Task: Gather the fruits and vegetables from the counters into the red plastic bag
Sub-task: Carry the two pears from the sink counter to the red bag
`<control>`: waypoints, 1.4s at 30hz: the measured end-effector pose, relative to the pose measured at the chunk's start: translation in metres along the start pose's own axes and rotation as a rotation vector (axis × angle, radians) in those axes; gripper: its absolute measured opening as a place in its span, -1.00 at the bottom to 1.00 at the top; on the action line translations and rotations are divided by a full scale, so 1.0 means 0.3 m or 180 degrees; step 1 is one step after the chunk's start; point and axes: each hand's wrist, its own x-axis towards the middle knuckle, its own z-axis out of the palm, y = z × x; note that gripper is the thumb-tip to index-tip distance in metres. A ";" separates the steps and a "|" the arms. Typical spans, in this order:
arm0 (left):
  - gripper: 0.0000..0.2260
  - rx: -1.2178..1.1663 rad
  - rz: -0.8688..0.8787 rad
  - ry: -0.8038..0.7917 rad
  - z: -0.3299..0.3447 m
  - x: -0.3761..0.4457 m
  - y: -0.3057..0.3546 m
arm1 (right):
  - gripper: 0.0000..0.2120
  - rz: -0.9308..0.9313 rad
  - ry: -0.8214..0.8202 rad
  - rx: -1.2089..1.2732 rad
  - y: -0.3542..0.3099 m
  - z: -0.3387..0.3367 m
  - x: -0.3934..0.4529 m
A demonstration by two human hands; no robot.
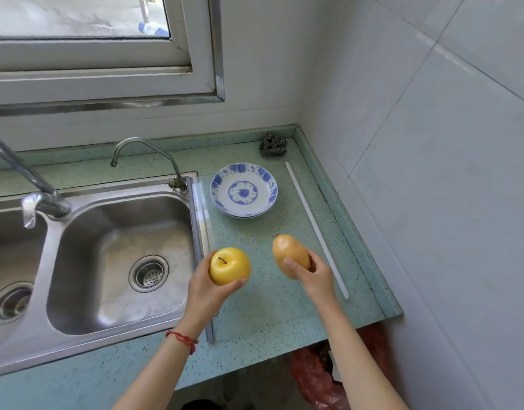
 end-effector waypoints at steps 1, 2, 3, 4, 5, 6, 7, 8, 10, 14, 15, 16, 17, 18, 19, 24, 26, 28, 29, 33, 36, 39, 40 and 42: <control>-0.29 -0.0041 -0.0026 0.0047 -0.004 -0.019 -0.001 | -0.43 -0.0011 -0.0052 0.0045 0.003 0.001 -0.012; -0.30 -0.0080 -0.0058 0.0089 -0.008 -0.040 -0.004 | -0.44 -0.0023 -0.0110 0.0086 0.007 0.001 -0.024; -0.31 -0.0117 -0.0083 0.0153 -0.012 -0.063 -0.007 | -0.45 -0.0034 -0.0182 0.0110 0.012 0.001 -0.036; -0.32 -0.0152 -0.0104 0.0237 -0.016 -0.088 -0.012 | -0.45 -0.0048 -0.0266 0.0133 0.014 0.000 -0.049; -0.33 -0.0191 -0.0117 0.0330 -0.021 -0.114 -0.017 | -0.46 -0.0056 -0.0350 0.0155 0.015 -0.001 -0.063; -0.35 -0.0225 -0.0139 0.0428 -0.026 -0.141 -0.022 | -0.47 -0.0074 -0.0429 0.0189 0.013 -0.002 -0.076; -0.37 -0.0263 -0.0171 0.0526 -0.031 -0.168 -0.027 | -0.49 -0.0099 -0.0507 0.0215 0.012 -0.004 -0.091; -0.39 -0.0304 -0.0216 0.0617 -0.036 -0.196 -0.030 | -0.50 -0.0130 -0.0590 0.0235 0.010 -0.005 -0.104; -0.37 -0.0346 -0.0306 0.0801 -0.048 -0.253 -0.040 | -0.51 -0.0186 -0.0778 0.0233 0.005 -0.002 -0.133; -0.36 -0.0349 -0.0492 0.1141 -0.084 -0.370 -0.062 | -0.53 -0.0234 -0.1080 0.0161 -0.001 0.032 -0.185; -0.37 -0.0371 -0.0536 0.1240 -0.095 -0.397 -0.070 | -0.54 -0.0252 -0.1146 0.0143 -0.004 0.046 -0.196; -0.37 -0.0400 -0.0579 0.1337 -0.108 -0.423 -0.081 | -0.55 -0.0274 -0.1231 0.0122 -0.008 0.063 -0.209; -0.38 -0.0440 -0.0618 0.1431 -0.123 -0.450 -0.093 | -0.55 -0.0301 -0.1334 0.0087 -0.013 0.081 -0.223; -0.39 -0.0497 -0.0660 0.1494 -0.136 -0.473 -0.103 | -0.54 -0.0329 -0.1428 0.0059 -0.016 0.099 -0.236; -0.40 -0.0586 -0.0711 0.1573 -0.152 -0.499 -0.113 | -0.54 -0.0356 -0.1540 0.0030 -0.018 0.122 -0.252; -0.39 -0.0845 -0.0859 0.2099 -0.235 -0.644 -0.176 | -0.60 -0.0441 -0.2142 -0.0123 -0.037 0.248 -0.361; -0.42 -0.0945 -0.0886 0.2348 -0.272 -0.712 -0.208 | -0.62 -0.0469 -0.2364 -0.0199 -0.039 0.302 -0.414; -0.44 -0.1079 -0.0906 0.2572 -0.305 -0.782 -0.246 | -0.62 -0.0530 -0.2555 -0.0291 -0.035 0.357 -0.469; -0.43 -0.1142 -0.0931 0.2672 -0.321 -0.819 -0.265 | -0.62 -0.0563 -0.2644 -0.0345 -0.031 0.385 -0.497; -0.31 -0.1312 -0.1056 0.3027 -0.366 -0.977 -0.328 | -0.67 -0.0631 -0.2980 -0.0467 -0.015 0.481 -0.637; -0.21 -0.1401 -0.1184 0.3327 -0.393 -1.104 -0.372 | -0.68 -0.0621 -0.3298 -0.0547 0.010 0.541 -0.759; -0.23 -0.1448 -0.1306 0.3629 -0.420 -1.240 -0.426 | -0.66 -0.0696 -0.3579 -0.0676 0.042 0.589 -0.893; -0.22 -0.1463 -0.1354 0.3723 -0.429 -1.289 -0.443 | -0.63 -0.0717 -0.3662 -0.0718 0.053 0.604 -0.940; -0.19 -0.1496 -0.1442 0.3907 -0.447 -1.392 -0.478 | -0.60 -0.0757 -0.3860 -0.0818 0.078 0.633 -1.041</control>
